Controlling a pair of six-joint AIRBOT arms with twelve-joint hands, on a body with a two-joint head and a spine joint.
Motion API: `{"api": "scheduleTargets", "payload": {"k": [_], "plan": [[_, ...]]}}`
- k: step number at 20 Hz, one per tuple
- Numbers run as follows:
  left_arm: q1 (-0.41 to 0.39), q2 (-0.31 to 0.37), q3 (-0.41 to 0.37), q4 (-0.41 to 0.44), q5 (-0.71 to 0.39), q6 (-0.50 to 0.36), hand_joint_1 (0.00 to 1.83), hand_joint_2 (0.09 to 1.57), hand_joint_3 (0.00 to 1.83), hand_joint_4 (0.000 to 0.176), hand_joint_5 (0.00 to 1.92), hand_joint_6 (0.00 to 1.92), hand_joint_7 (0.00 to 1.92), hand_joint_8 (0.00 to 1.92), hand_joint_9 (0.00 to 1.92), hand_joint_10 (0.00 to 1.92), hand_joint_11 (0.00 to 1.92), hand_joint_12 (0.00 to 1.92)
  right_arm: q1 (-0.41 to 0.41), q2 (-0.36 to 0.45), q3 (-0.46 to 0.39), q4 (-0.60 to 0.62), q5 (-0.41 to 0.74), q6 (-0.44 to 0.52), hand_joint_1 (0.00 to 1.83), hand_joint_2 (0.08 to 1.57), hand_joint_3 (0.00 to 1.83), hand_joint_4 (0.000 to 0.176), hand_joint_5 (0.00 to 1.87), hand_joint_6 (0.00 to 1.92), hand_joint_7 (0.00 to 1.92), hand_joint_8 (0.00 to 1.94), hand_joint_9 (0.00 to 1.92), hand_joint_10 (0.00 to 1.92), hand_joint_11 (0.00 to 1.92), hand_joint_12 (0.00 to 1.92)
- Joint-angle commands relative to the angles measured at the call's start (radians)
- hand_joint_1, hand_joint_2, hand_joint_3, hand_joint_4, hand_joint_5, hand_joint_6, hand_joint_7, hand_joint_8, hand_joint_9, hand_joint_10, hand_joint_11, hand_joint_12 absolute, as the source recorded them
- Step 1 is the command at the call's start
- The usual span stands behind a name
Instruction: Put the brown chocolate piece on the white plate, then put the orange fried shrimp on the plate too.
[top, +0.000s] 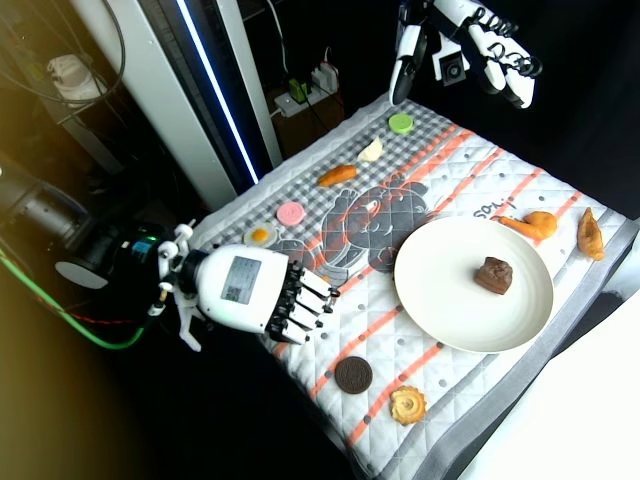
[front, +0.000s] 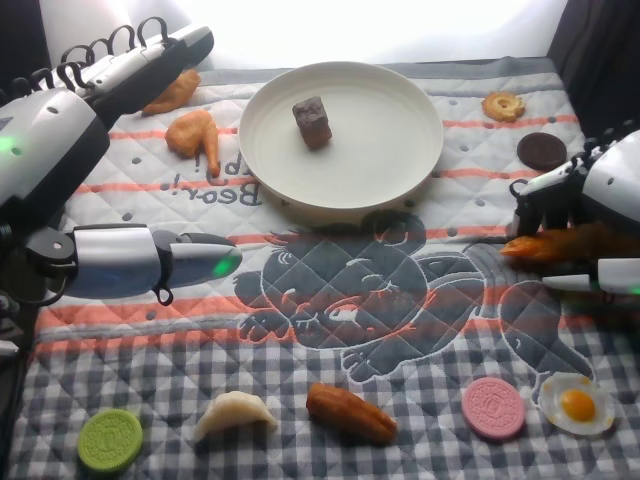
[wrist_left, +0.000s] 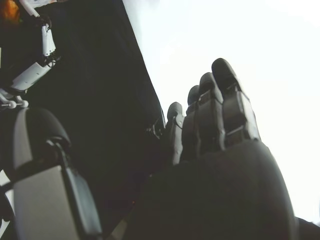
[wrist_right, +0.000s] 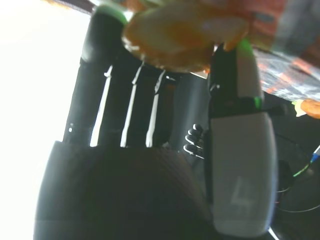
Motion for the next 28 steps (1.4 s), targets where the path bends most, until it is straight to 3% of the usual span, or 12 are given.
{"api": "scheduleTargets", "payload": {"k": [1,2,6,9,11,18,19,20,21,22,27,28], "plan": [[-0.008,-0.004,0.002,0.030,-0.114,-0.004,0.84,0.80,0.00,0.149,0.14,0.00,0.13,0.00,0.19,0.00,0.00,0.84,0.020,0.009,0.004,-0.001,0.088,-0.005,1.26,1.10,0.00,0.000,1.04,0.72,1.02,1.14,1.09,1.12,1.04,1.52],[-0.008,-0.005,0.002,0.029,-0.113,-0.004,0.83,0.80,0.00,0.148,0.15,0.00,0.13,0.00,0.19,0.00,0.00,0.84,0.034,0.013,0.004,-0.011,0.088,-0.008,1.27,1.11,0.00,0.000,1.04,0.66,0.97,1.26,1.05,1.25,1.02,1.61],[-0.009,-0.011,0.007,0.024,-0.107,-0.004,0.83,0.80,0.00,0.151,0.14,0.00,0.12,0.00,0.17,0.00,0.00,0.82,0.150,0.008,0.010,-0.065,0.067,-0.055,1.39,1.08,0.00,0.000,0.97,0.84,1.04,0.85,1.02,1.13,0.92,1.22],[-0.010,-0.011,0.006,0.024,-0.107,-0.004,0.83,0.80,0.00,0.152,0.14,0.00,0.12,0.00,0.17,0.00,0.00,0.83,0.228,-0.027,0.027,-0.072,0.053,-0.106,1.26,1.05,0.00,0.000,1.04,0.84,1.22,0.67,1.31,0.61,1.19,1.14],[-0.009,-0.011,0.011,0.027,-0.109,-0.037,0.82,0.81,0.00,0.152,0.14,0.00,0.11,0.00,0.17,0.00,0.00,0.78,0.285,-0.077,0.067,-0.072,0.048,-0.106,1.28,1.04,0.00,0.000,1.09,0.65,1.22,0.78,1.37,0.62,1.24,1.16],[-0.006,-0.010,0.051,0.053,-0.095,-0.179,0.82,0.80,0.00,0.147,0.14,0.00,0.10,0.00,0.18,0.00,0.00,0.77,0.439,-0.255,0.206,-0.076,-0.072,-0.106,1.29,1.04,0.00,0.000,1.06,0.72,1.29,0.63,1.41,0.69,1.31,1.21],[-0.008,-0.010,0.053,0.055,-0.094,-0.179,0.81,0.80,0.00,0.144,0.14,0.00,0.09,0.00,0.17,0.00,0.00,0.77,0.450,-0.268,0.215,-0.088,-0.082,-0.106,1.29,1.04,0.00,0.000,1.04,0.76,1.29,0.62,1.42,0.61,1.28,1.21],[-0.010,-0.011,0.055,0.057,-0.093,-0.179,0.84,0.80,0.00,0.146,0.15,0.00,0.09,0.00,0.17,0.00,0.00,0.73,0.457,-0.272,0.215,-0.092,-0.083,-0.106,1.03,1.01,0.00,0.000,0.75,0.29,0.96,0.34,1.04,0.47,0.77,1.28],[-0.013,-0.012,0.056,0.058,-0.094,-0.179,0.85,0.80,0.00,0.147,0.14,0.00,0.10,0.00,0.17,0.00,0.00,0.69,0.464,-0.272,0.213,-0.094,-0.084,-0.106,0.73,0.95,0.00,0.107,0.22,0.06,0.38,0.07,0.46,0.21,0.23,1.15],[-0.013,-0.013,0.057,0.058,-0.095,-0.179,0.83,0.81,0.00,0.146,0.14,0.00,0.09,0.00,0.16,0.00,0.00,0.68,0.465,-0.272,0.211,-0.098,-0.085,-0.106,0.63,0.89,0.00,0.162,0.04,0.01,0.07,0.01,0.23,0.07,0.04,1.20],[-0.002,-0.009,0.055,0.040,-0.127,-0.184,0.81,0.81,0.00,0.140,0.15,0.00,0.10,0.00,0.16,0.00,0.00,0.71,0.444,-0.233,0.154,-0.088,-0.059,-0.106,0.50,0.86,0.00,0.176,0.00,0.00,0.00,0.00,0.06,0.01,0.00,1.18],[-0.001,-0.006,0.059,0.022,-0.143,-0.187,0.79,0.82,0.00,0.138,0.13,0.00,0.09,0.00,0.16,0.00,0.00,0.68,0.381,-0.181,0.112,-0.053,0.010,-0.095,0.48,0.88,0.00,0.176,0.00,0.00,0.00,0.00,0.01,0.00,0.00,0.82]]}}
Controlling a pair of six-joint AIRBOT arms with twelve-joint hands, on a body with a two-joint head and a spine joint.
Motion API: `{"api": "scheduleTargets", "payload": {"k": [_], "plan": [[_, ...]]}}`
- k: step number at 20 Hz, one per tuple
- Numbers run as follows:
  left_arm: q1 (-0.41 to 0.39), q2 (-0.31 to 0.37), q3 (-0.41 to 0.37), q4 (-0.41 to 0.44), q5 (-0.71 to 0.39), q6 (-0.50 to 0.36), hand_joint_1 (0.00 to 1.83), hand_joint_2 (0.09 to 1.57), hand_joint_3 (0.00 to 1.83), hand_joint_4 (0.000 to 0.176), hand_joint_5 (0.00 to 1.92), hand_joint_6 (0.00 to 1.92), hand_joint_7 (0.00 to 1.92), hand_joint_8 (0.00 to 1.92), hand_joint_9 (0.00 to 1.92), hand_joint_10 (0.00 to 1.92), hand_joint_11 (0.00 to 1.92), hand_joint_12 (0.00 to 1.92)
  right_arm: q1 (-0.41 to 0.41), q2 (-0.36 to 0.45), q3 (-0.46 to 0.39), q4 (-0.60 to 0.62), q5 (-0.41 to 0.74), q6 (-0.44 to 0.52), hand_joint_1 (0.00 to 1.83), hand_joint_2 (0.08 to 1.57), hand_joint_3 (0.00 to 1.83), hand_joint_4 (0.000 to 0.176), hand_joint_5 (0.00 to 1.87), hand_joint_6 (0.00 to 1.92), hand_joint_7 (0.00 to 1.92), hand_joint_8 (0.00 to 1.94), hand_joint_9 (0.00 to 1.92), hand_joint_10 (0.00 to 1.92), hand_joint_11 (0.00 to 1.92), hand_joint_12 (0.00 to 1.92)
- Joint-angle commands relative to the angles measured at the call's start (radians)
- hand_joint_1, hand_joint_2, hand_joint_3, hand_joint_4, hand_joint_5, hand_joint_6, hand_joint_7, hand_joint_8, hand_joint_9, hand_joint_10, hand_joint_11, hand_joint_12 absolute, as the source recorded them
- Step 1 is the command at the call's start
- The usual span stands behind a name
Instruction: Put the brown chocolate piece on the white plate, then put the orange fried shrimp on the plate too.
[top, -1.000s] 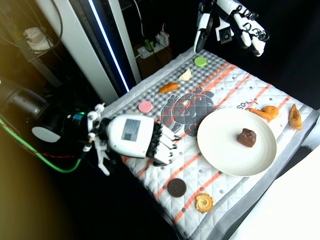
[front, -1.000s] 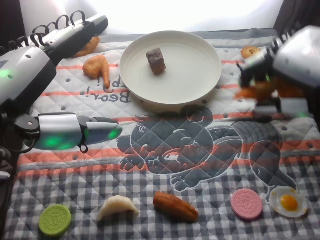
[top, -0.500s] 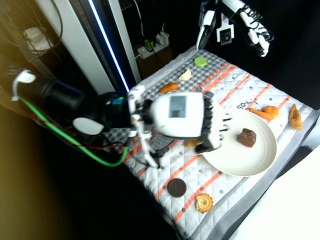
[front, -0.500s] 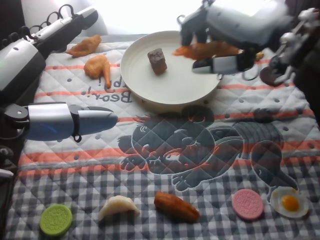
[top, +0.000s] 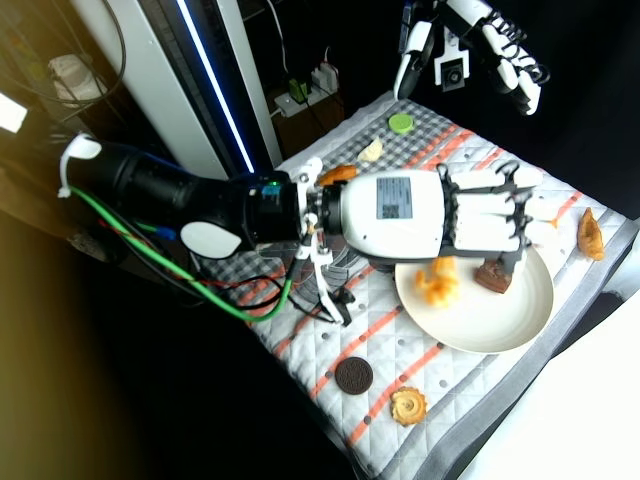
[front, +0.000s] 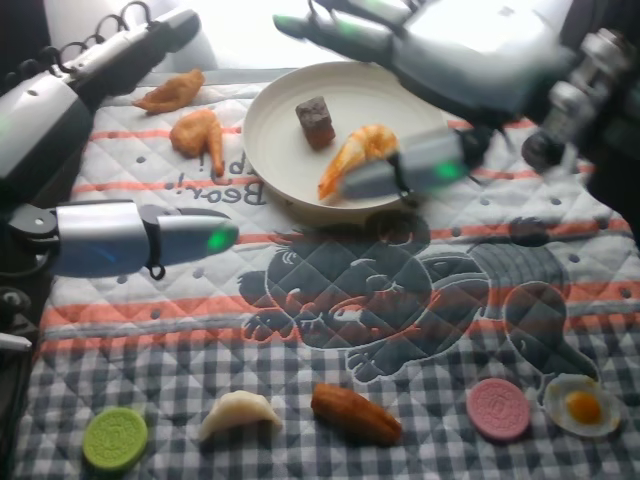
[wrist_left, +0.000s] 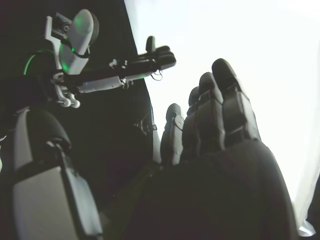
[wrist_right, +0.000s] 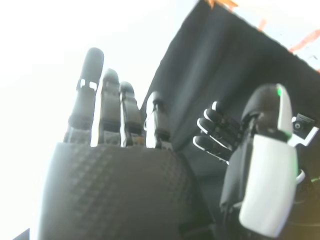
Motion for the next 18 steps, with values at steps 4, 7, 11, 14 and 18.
{"api": "scheduleTargets", "payload": {"k": [4,7,11,14,18], "plan": [[0.007,0.024,0.010,-0.016,-0.182,-0.013,0.74,0.80,0.00,0.139,0.13,0.00,0.11,0.00,0.16,0.00,0.00,0.71,-0.159,0.115,-0.060,0.135,0.337,0.065,0.44,0.85,0.00,0.176,0.00,0.00,0.00,0.00,0.00,0.00,0.00,0.00],[0.059,0.047,0.026,-0.004,-0.235,-0.225,0.73,0.78,0.00,0.090,0.15,0.00,0.14,0.00,0.14,0.00,0.00,0.63,-0.304,0.190,-0.129,0.183,0.536,0.140,0.46,0.90,0.01,0.176,0.00,0.00,0.00,0.00,0.00,0.00,0.00,0.00],[0.231,0.021,0.132,0.019,-0.394,-0.781,0.74,0.81,0.01,0.116,0.12,0.01,0.10,0.01,0.11,0.01,0.00,0.21,-0.474,0.272,-0.225,0.246,0.726,0.145,0.59,0.90,0.00,0.176,0.00,0.00,0.00,0.00,0.00,0.00,0.00,0.00],[0.331,-0.003,0.168,0.007,-0.517,-0.983,0.68,0.79,0.00,0.154,0.06,0.00,0.10,0.01,0.12,0.02,0.00,0.00,-0.597,0.319,-0.286,0.300,0.839,0.145,0.64,0.91,0.00,0.176,0.00,0.00,0.00,0.00,0.00,0.00,0.00,0.00],[0.350,0.008,0.134,0.032,-0.625,-0.981,0.71,0.83,0.01,0.154,0.00,0.00,0.04,0.00,0.04,0.00,0.00,0.00,-0.756,0.367,-0.355,0.367,1.034,0.143,0.65,0.91,0.00,0.176,0.00,0.00,0.00,0.00,0.00,0.00,0.00,0.00]]}}
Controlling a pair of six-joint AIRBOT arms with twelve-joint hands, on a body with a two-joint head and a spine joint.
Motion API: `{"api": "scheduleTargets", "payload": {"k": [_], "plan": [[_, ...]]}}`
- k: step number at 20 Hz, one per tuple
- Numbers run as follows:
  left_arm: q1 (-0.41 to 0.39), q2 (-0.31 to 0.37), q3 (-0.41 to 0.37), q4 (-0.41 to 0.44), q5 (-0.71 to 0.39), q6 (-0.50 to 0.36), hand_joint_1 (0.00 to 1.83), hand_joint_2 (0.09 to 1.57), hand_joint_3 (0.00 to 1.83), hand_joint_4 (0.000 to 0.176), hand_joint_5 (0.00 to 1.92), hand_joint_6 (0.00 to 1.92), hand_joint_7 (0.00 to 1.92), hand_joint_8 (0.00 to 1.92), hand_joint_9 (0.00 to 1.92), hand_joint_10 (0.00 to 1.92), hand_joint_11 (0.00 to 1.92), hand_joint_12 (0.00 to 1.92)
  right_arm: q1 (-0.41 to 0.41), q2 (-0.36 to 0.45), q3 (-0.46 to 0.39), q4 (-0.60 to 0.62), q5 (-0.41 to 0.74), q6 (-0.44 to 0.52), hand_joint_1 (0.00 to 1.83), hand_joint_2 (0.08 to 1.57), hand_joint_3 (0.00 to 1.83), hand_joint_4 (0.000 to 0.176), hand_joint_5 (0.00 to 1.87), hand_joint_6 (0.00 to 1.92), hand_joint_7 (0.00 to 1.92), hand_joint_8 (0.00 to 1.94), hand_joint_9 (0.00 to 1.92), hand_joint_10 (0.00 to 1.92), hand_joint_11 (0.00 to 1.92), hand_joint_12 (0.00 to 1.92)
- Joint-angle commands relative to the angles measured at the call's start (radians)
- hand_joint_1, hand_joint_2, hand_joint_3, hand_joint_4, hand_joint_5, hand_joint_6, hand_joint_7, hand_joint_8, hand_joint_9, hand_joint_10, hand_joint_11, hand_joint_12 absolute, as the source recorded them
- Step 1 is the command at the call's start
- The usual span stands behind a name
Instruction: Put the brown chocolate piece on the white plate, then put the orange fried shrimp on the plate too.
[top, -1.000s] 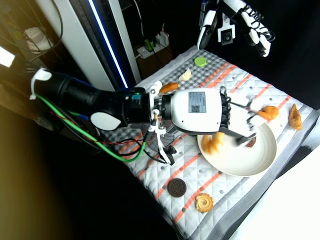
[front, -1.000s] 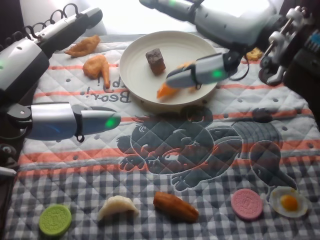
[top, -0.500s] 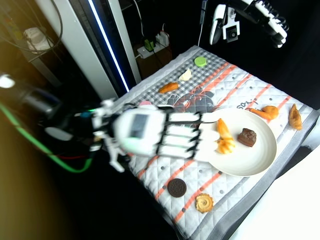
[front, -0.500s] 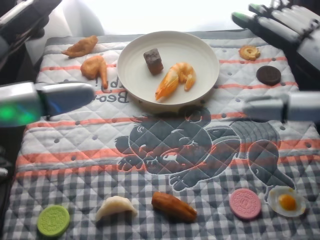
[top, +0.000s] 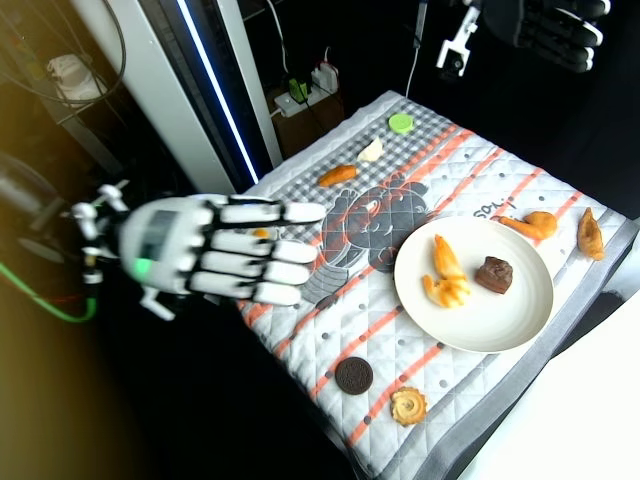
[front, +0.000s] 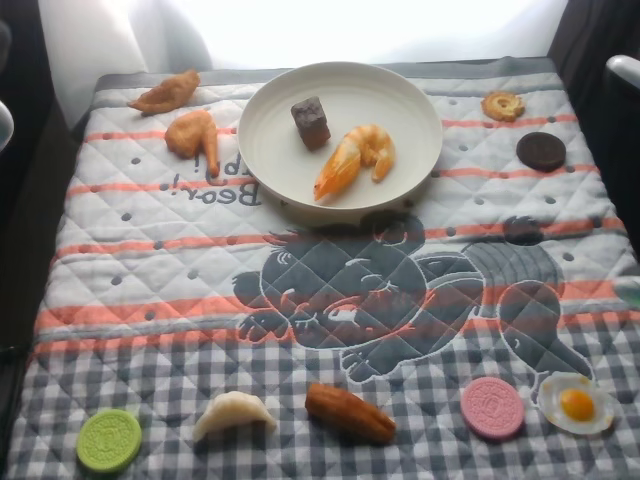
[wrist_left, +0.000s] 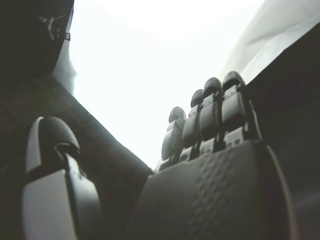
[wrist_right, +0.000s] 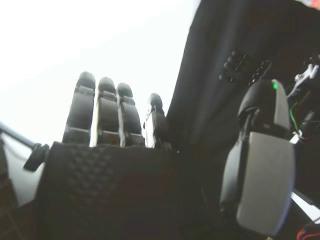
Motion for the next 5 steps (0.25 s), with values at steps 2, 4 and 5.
{"api": "scheduleTargets", "payload": {"k": [2,4,5], "plan": [[0.007,0.012,-0.009,0.002,-0.185,-0.010,0.74,0.87,0.03,0.112,0.00,0.00,0.06,0.01,0.05,0.01,0.03,0.01,-0.001,0.014,-0.011,0.025,0.172,0.000,0.67,0.92,0.00,0.176,0.00,0.00,0.00,0.00,0.00,0.00,0.01,0.01],[0.004,0.015,-0.015,0.026,-0.186,-0.001,0.70,0.86,0.02,0.170,0.00,0.00,0.05,0.00,0.05,0.01,0.07,0.03,-0.005,0.011,-0.014,0.025,0.172,-0.002,0.63,0.95,0.01,0.151,0.00,0.00,0.00,0.00,0.00,0.00,0.00,0.00],[0.001,0.015,-0.015,0.032,-0.186,-0.002,0.69,0.85,0.01,0.175,0.00,0.00,0.06,0.01,0.07,0.01,0.09,0.05,-0.006,0.009,-0.013,0.026,0.172,-0.002,0.60,0.94,0.00,0.136,0.00,0.00,0.04,0.01,0.01,0.00,0.06,0.03]]}}
